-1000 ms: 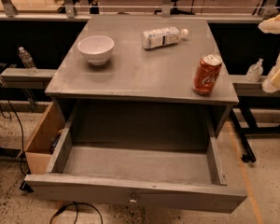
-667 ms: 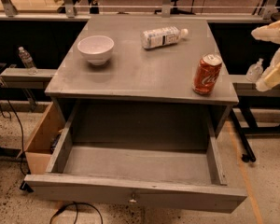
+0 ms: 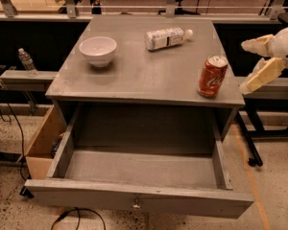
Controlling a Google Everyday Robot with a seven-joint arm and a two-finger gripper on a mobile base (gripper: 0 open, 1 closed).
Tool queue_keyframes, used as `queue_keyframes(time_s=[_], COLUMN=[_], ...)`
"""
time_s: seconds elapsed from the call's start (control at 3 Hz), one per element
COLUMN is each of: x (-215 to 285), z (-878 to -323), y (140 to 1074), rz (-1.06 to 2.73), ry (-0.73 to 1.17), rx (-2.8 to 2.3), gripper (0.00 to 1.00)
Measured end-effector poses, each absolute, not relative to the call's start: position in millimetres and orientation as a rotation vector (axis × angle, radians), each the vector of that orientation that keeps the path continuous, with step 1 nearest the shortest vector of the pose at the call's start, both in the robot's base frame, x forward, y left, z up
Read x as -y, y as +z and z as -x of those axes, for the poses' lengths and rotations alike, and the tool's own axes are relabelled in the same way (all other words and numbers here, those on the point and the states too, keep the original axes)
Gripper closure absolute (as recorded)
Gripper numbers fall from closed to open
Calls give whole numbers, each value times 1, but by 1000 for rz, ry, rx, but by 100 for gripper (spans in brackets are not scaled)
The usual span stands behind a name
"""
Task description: Move coke can near blue plastic bottle
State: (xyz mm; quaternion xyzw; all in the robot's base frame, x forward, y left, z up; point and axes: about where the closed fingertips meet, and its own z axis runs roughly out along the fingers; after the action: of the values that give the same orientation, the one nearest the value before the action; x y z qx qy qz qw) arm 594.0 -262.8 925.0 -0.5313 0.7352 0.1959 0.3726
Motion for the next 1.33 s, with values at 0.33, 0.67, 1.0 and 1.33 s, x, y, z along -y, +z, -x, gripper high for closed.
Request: queue_keyframes(time_s=[0.33, 0.67, 1.0, 1.33], x=[258, 251, 236, 219], z=[-613, -628, -636, -638], y=[909, 897, 890, 885], rz=[1290, 1249, 1256, 1278], ry=[524, 546, 586, 629], rx=[-1887, -1885, -1876, -1865], gripper=[0, 0, 0, 0])
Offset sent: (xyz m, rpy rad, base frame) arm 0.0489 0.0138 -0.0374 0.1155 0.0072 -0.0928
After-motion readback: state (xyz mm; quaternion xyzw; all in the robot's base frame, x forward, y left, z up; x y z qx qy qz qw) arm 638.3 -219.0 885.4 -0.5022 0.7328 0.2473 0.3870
